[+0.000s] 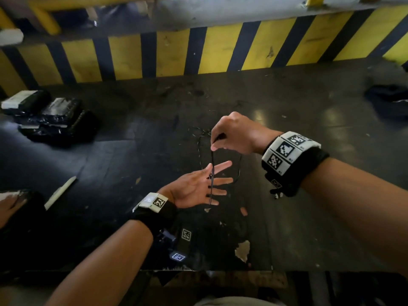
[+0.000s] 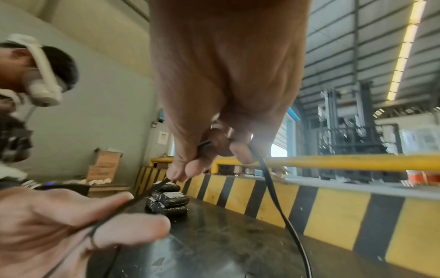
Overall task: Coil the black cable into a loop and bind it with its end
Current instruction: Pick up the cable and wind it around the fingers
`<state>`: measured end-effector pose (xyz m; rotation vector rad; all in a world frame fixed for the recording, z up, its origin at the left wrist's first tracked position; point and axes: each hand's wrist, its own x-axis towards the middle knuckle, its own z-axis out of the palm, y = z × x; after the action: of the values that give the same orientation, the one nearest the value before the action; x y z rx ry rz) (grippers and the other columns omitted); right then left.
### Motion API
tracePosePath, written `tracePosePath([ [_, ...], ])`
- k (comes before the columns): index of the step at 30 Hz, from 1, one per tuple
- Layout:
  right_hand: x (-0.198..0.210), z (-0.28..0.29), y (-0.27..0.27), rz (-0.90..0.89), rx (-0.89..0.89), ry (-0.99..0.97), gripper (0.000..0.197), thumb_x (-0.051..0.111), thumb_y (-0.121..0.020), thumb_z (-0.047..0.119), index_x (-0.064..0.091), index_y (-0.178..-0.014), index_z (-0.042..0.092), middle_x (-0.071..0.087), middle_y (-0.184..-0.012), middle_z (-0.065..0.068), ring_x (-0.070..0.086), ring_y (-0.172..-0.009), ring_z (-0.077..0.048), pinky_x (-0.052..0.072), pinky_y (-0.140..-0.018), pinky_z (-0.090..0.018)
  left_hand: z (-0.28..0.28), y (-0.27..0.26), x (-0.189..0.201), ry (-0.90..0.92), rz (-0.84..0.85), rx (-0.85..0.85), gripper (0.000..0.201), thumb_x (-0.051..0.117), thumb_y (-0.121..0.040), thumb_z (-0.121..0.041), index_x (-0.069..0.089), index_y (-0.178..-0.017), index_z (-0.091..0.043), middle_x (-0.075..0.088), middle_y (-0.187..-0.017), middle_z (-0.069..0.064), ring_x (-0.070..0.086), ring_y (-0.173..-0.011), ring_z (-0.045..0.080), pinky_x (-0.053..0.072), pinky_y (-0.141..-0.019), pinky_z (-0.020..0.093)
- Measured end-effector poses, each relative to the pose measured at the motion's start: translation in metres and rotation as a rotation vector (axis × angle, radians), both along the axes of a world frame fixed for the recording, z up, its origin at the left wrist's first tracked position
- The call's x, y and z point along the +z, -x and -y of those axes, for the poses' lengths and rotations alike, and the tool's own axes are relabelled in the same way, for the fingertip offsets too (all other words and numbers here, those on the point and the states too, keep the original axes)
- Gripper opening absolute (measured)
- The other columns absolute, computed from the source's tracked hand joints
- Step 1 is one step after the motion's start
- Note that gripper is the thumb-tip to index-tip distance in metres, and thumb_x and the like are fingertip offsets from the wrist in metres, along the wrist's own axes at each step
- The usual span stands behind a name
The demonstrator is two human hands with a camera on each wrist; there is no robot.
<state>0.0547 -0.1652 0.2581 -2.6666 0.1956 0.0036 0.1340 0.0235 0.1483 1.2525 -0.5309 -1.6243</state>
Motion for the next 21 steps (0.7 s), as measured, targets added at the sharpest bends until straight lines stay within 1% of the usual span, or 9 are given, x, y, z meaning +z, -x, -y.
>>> tracePosePath([
  [3, -0.009, 0.007, -0.016, 0.048, -0.006, -0.067, 0.008, 0.082, -0.082, 0.032, 0.083, -0.084, 0.025, 0.064, -0.062, 0.018, 0.066, -0.066, -0.001, 0.051, -0.067, -0.018, -0.001, -0.004, 0.008, 0.026, -0.034, -0.052, 0.052, 0.027, -0.103, -0.054, 0.041, -0.151, -0.040, 0.044, -0.157, 0.013, 0.034, -0.144, 0.047, 0.029, -0.116, 0.065],
  [6, -0.019, 0.013, -0.025, 0.071, -0.009, -0.143, 0.009, 0.085, -0.080, 0.033, 0.084, -0.086, 0.026, 0.072, -0.072, 0.019, 0.068, -0.075, 0.007, 0.045, -0.066, -0.005, -0.005, -0.009, 0.019, 0.068, -0.100, -0.098, 0.052, 0.024, -0.105, -0.050, 0.041, -0.152, -0.034, 0.043, -0.156, 0.020, 0.035, -0.143, 0.052, 0.026, -0.114, 0.070],
  [10, -0.034, 0.018, -0.017, 0.026, -0.044, -0.338, 0.004, 0.079, -0.087, 0.030, 0.082, -0.090, 0.030, 0.080, -0.090, 0.010, 0.071, -0.083, 0.002, 0.051, -0.070, -0.011, -0.016, -0.015, 0.032, 0.202, -0.239, -0.128, 0.051, 0.022, -0.105, -0.049, 0.041, -0.151, -0.041, 0.038, -0.156, 0.029, 0.031, -0.142, 0.057, 0.023, -0.114, 0.073],
  [13, -0.064, 0.008, 0.000, -0.047, -0.135, -0.494, 0.009, 0.071, -0.092, 0.028, 0.078, -0.091, 0.032, 0.081, -0.093, 0.000, 0.075, -0.088, -0.011, 0.060, -0.076, -0.022, -0.019, -0.022, 0.045, 0.322, -0.323, -0.123, 0.052, 0.028, -0.100, -0.050, 0.038, -0.151, -0.044, 0.037, -0.155, 0.030, 0.030, -0.141, 0.058, 0.026, -0.111, 0.072],
  [15, -0.088, -0.008, 0.012, -0.092, -0.135, -0.509, 0.019, 0.068, -0.091, 0.048, 0.081, -0.095, 0.034, 0.079, -0.082, 0.003, 0.075, -0.080, -0.007, 0.060, -0.077, -0.028, -0.016, -0.027, 0.055, 0.372, -0.325, -0.105, 0.053, 0.030, -0.099, -0.051, 0.037, -0.151, -0.045, 0.033, -0.156, 0.031, 0.034, -0.139, 0.056, 0.030, -0.109, 0.071],
  [16, -0.101, -0.018, 0.017, -0.109, -0.132, -0.522, 0.019, 0.066, -0.090, 0.054, 0.080, -0.090, 0.040, 0.078, -0.077, 0.007, 0.074, -0.077, -0.002, 0.057, -0.078, -0.027, -0.013, -0.031, 0.059, 0.383, -0.307, -0.094, 0.053, 0.030, -0.099, -0.050, 0.037, -0.151, -0.045, 0.031, -0.156, 0.031, 0.033, -0.139, 0.054, 0.029, -0.109, 0.071],
  [18, -0.121, -0.041, 0.023, -0.130, -0.118, -0.567, 0.017, 0.064, -0.095, 0.047, 0.077, -0.086, 0.050, 0.078, -0.076, 0.008, 0.073, -0.083, 0.004, 0.052, -0.090, -0.025, -0.007, -0.039, 0.062, 0.379, -0.258, -0.058, 0.053, 0.031, -0.099, -0.050, 0.036, -0.152, -0.046, 0.032, -0.157, 0.030, 0.026, -0.141, 0.056, 0.026, -0.110, 0.072],
  [19, -0.129, -0.053, 0.025, -0.136, -0.117, -0.573, 0.017, 0.063, -0.098, 0.040, 0.077, -0.094, 0.048, 0.079, -0.079, 0.006, 0.073, -0.086, 0.003, 0.051, -0.094, -0.026, -0.004, -0.044, 0.061, 0.369, -0.232, -0.035, 0.053, 0.032, -0.099, -0.051, 0.036, -0.151, -0.046, 0.032, -0.157, 0.029, 0.024, -0.141, 0.059, 0.026, -0.110, 0.072],
  [21, -0.142, -0.070, 0.029, -0.132, -0.092, -0.553, 0.020, 0.061, -0.100, 0.032, 0.079, -0.109, 0.033, 0.078, -0.077, 0.004, 0.074, -0.080, -0.004, 0.055, -0.091, -0.026, 0.002, -0.053, 0.055, 0.328, -0.178, 0.018, 0.053, 0.036, -0.098, -0.052, 0.037, -0.150, -0.047, 0.035, -0.157, 0.028, 0.025, -0.141, 0.060, 0.028, -0.109, 0.070],
])
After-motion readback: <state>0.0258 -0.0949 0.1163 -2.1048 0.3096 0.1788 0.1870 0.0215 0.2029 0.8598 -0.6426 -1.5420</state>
